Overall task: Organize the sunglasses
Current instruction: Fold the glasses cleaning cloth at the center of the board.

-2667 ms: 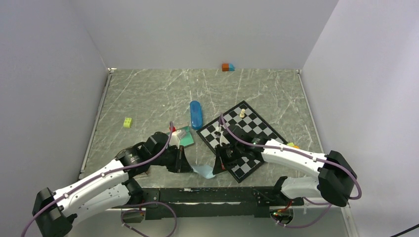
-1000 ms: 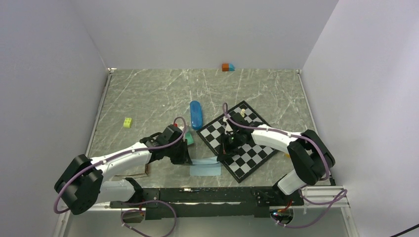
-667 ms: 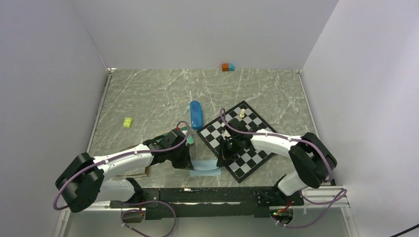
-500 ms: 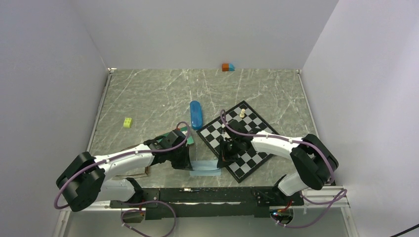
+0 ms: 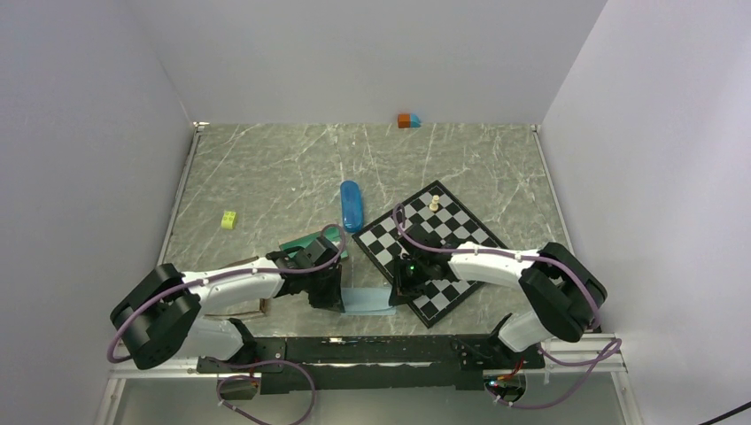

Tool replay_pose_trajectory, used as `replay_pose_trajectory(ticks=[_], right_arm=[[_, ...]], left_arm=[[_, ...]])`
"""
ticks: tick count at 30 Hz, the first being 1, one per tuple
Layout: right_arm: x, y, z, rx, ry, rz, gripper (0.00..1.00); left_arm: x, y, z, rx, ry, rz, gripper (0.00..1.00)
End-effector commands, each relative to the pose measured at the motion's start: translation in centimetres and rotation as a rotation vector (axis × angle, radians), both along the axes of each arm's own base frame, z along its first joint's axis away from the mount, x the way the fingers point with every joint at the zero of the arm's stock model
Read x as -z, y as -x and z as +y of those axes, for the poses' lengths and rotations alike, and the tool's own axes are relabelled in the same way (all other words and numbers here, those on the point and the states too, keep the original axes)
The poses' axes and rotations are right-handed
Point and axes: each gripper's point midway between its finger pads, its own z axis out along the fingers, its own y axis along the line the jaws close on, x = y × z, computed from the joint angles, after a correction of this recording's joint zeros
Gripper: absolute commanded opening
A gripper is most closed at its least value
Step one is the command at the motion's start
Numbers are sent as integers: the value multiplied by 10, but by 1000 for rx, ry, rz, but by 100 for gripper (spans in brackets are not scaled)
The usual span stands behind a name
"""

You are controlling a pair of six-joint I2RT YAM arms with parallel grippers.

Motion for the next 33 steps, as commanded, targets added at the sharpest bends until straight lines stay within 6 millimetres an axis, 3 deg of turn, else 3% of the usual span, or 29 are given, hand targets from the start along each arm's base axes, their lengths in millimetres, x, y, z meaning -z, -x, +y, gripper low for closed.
replay_pose_trajectory(ticks=[1,14,19,23,33], right_arm=[[-6,-9,2,37,-11,-50,9],[-20,-1,6,-27,-22,-28,10],[-17,-1,5,-22,-22,-24,9],[-17,4,11,-25,-53,-4,3],[3,11,4,-3,-2,43,6]], left_arm=[[0,1,-4,-2,6,5,0],[-10,1,-2,2,-2,-2,0],[-9,2,-3,10,0,0,0],[-10,4,-6,26,9,8,0],[-2,7,-1,18,-32,25,0]])
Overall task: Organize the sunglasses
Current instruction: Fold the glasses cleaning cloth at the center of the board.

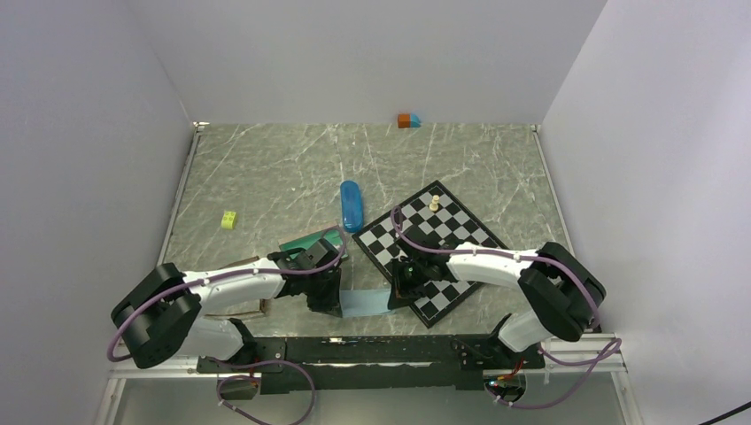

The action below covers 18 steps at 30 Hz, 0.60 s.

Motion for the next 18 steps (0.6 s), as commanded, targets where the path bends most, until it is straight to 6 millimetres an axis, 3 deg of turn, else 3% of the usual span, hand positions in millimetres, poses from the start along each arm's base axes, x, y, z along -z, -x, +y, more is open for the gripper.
replay_pose_trajectory(ticks=[1,4,11,18], right_arm=[[8,2,-1,25,16,19,8],[10,1,-5,35,40,11,14],[-6,-7,-8,40,46,-62,24],[-23,-14,-4,-2,102,-187,33]], left_arm=[[-6,-4,-6,5,2,-9,0],[-4,-3,-1,-2,-26,-4,2],[-16,-1,3,4,-32,-19,32],[-26,-9,13,-37,-58,-83,48]])
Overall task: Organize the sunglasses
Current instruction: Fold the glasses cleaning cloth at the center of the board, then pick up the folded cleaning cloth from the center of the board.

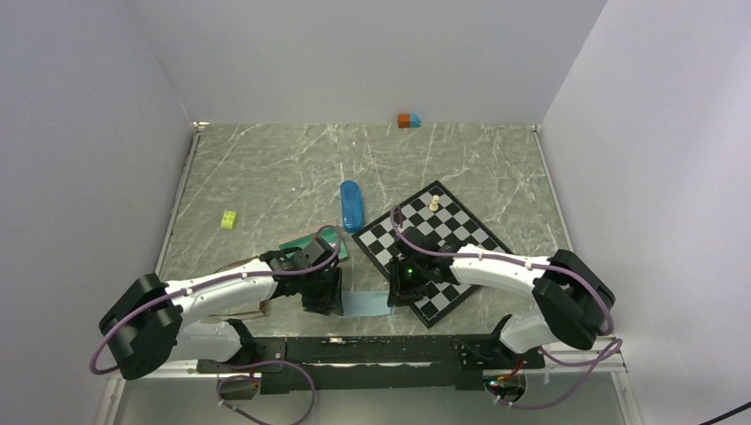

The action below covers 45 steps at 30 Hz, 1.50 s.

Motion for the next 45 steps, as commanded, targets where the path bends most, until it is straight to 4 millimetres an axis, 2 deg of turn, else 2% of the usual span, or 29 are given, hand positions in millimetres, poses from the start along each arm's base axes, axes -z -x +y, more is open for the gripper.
replay_pose_trajectory(ticks=[1,4,10,20,24,29,34,37,42,45], right_arm=[[-19,-16,6,-13,45,-128,34],[-15,-18,9,-13,55,-140,34],[-4,-23,11,-14,132,-166,36],[13,-14,10,-29,199,-144,35],[17,-9,13,-46,210,-137,29],[24,-10,13,-43,234,-143,19],[20,-13,13,-47,226,-167,17],[14,-15,15,-52,199,-194,15],[13,-13,11,-65,204,-202,15],[10,-12,16,-71,169,-205,8]], left_arm=[[-12,-15,1,-37,-20,-70,50],[-8,-23,-1,-59,-30,-81,49],[2,-33,-7,-88,-52,-80,42],[16,-29,-21,-78,-27,-36,33],[20,-28,-21,-71,-60,-32,27],[24,-28,-11,-90,-112,-36,21],[26,-28,-3,-113,-142,-40,15],[25,-32,-9,-110,-127,-52,0],[18,-35,-12,-88,-131,-60,0],[15,-38,-8,-97,-136,-89,0]])
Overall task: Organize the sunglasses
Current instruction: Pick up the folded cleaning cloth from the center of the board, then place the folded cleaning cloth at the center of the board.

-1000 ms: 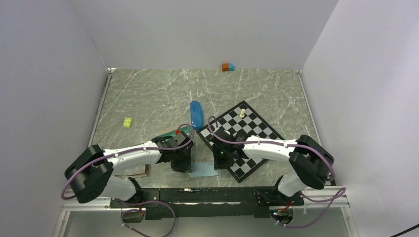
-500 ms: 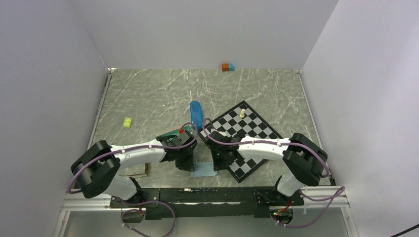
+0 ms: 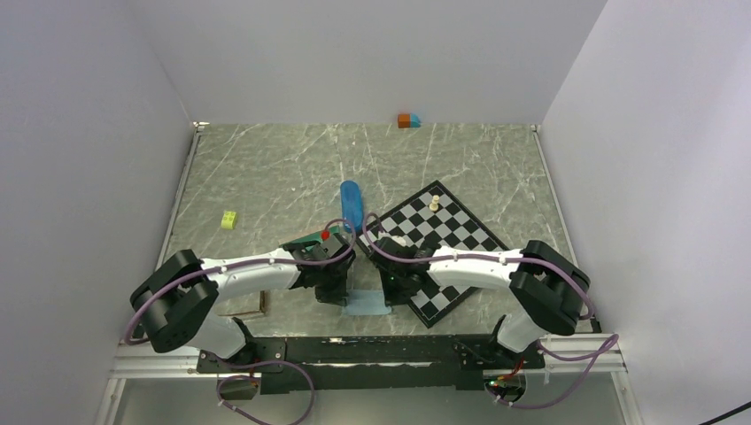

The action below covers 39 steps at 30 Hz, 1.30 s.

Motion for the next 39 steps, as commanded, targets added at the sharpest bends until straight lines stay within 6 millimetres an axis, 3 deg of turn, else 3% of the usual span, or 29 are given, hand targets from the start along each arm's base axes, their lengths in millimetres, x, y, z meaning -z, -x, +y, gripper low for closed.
replay_pose_trajectory(ticks=[1,3,9,20,29,34,39], right_arm=[[-7,-4,2,-11,-34,-45,6],[-11,-6,6,-24,-58,-59,0],[-41,-17,41,-107,-195,-121,0],[-78,-61,94,-194,-243,-269,0],[-77,-91,138,-255,-250,-328,0],[-73,-112,149,-251,-213,-384,0],[-66,-124,157,-250,-216,-386,0]], left_arm=[[-2,-6,14,-6,-60,-56,0],[-5,-5,14,-6,-43,-63,0],[-26,-11,10,-6,31,-157,0],[-64,-28,70,-192,-111,-323,0],[-81,-53,116,-328,-143,-418,0],[-84,-67,123,-347,-144,-462,0],[-72,-76,126,-359,-178,-416,0]])
